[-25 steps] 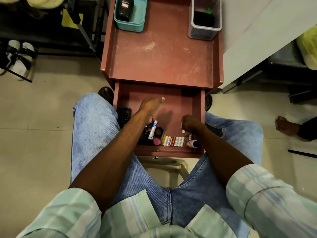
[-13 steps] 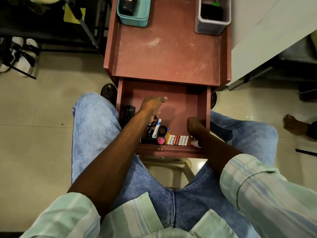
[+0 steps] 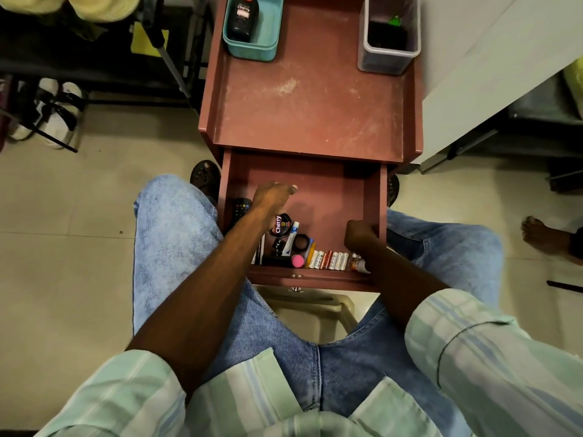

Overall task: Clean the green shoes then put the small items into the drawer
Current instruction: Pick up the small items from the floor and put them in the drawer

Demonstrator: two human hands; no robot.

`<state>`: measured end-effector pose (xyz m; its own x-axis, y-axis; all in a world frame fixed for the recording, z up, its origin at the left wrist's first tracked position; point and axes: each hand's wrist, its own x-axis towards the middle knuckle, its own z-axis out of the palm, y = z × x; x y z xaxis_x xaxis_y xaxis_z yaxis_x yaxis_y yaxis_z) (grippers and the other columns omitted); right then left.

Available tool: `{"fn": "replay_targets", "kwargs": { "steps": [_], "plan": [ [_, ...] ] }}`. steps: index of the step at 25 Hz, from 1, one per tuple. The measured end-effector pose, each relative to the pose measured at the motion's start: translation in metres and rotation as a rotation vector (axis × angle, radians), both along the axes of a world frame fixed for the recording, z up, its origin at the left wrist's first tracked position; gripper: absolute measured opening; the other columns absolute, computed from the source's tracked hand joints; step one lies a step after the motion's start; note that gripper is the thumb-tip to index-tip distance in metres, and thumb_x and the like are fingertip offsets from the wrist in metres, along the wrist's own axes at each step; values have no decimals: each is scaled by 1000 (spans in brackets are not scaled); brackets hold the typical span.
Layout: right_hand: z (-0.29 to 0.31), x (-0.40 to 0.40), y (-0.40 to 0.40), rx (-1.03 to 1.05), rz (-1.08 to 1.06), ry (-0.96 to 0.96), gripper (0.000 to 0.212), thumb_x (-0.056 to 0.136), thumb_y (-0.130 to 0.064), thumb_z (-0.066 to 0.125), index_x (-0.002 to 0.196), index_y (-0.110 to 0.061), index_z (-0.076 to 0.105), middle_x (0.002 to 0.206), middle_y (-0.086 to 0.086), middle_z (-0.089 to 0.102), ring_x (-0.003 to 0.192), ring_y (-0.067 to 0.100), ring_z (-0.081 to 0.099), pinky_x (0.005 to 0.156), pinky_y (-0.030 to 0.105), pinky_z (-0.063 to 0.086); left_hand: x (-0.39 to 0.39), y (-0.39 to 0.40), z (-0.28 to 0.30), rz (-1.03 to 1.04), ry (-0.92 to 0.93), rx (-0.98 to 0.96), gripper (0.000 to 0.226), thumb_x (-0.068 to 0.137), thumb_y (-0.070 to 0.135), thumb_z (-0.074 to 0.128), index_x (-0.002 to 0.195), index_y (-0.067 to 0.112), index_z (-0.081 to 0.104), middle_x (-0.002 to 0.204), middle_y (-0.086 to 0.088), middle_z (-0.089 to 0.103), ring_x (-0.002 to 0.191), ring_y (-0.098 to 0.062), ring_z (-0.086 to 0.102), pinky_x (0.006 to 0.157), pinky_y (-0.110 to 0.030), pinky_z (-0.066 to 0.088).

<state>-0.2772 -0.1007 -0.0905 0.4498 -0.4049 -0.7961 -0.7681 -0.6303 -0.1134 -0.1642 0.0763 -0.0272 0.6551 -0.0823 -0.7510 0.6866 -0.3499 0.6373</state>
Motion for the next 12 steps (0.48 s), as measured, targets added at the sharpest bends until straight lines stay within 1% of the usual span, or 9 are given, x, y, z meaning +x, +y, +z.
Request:
{"fn": "replay_targets", "kwargs": {
  "steps": [2, 3, 4, 5, 6, 7, 8, 10, 12],
  "plan": [
    [14, 13, -6, 45, -30, -79, 27, 92, -16, 62, 115, -2, 61, 110, 13, 62, 90, 24, 64, 71, 30, 53, -3, 3, 0, -35, -54, 25, 40, 87, 20, 69, 123, 6, 59, 121, -6, 62, 110, -21, 59, 101, -37, 46],
    [23, 18, -11, 81, 26, -122, 27, 91, -16, 64, 114, -2, 63, 107, 13, 64, 90, 25, 65, 73, 32, 54, -7, 4, 2, -94, -104, 43, 28, 87, 19, 68, 112, 10, 63, 107, -2, 63, 98, -17, 60, 98, -33, 45],
    [31, 23, -15, 113, -5, -166, 28, 90, -16, 64, 115, -4, 63, 105, 13, 66, 92, 27, 66, 77, 33, 55, -11, 4, 5, -181, -158, 78, 14, 87, 20, 68, 99, 15, 63, 94, 0, 60, 85, -14, 58, 92, -30, 44],
    [42, 24, -18, 122, -4, -227, 29, 88, -16, 63, 115, -4, 63, 101, 13, 67, 90, 28, 67, 79, 37, 57, -16, 5, 8, -283, -205, 119, 11, 87, 22, 68, 94, 17, 61, 88, 2, 57, 79, -13, 56, 86, -28, 45],
    [55, 20, -17, 127, -99, -296, 29, 87, -16, 64, 114, -3, 63, 97, 14, 66, 86, 28, 67, 78, 38, 58, -23, 7, 11, -399, -244, 174, 19, 87, 26, 69, 101, 16, 60, 92, 2, 57, 81, -14, 57, 82, -27, 46],
    [61, 17, -15, 102, -112, -343, 28, 86, -16, 64, 111, -2, 64, 94, 15, 65, 83, 28, 66, 75, 38, 57, -30, 10, 13, -510, -276, 230, 36, 86, 30, 70, 115, 13, 58, 101, 0, 58, 86, -17, 60, 78, -27, 46],
    [69, 13, -7, 76, -47, -361, 28, 86, -16, 66, 109, -1, 64, 95, 16, 66, 84, 29, 65, 74, 36, 55, -37, 13, 13, -611, -303, 269, 53, 85, 34, 71, 128, 11, 52, 111, -2, 60, 93, -20, 62, 79, -27, 46],
    [74, 2, 8, 80, 199, -313, 44, 83, -20, 72, 122, -3, 60, 108, 16, 66, 94, 28, 64, 77, 33, 50, -50, 19, 9, -808, -343, 283, 78, 79, 38, 76, 144, 13, 39, 135, -9, 55, 117, -25, 56, 94, -31, 47],
    [75, -9, 24, 170, 371, -195, 69, 81, -27, 76, 140, -9, 45, 128, 13, 59, 105, 25, 59, 84, 31, 47, -63, 28, 6, -1038, -289, 305, 103, 71, 42, 81, 153, 17, 23, 155, -11, 32, 139, -29, 34, 111, -42, 35]
  ]
}}
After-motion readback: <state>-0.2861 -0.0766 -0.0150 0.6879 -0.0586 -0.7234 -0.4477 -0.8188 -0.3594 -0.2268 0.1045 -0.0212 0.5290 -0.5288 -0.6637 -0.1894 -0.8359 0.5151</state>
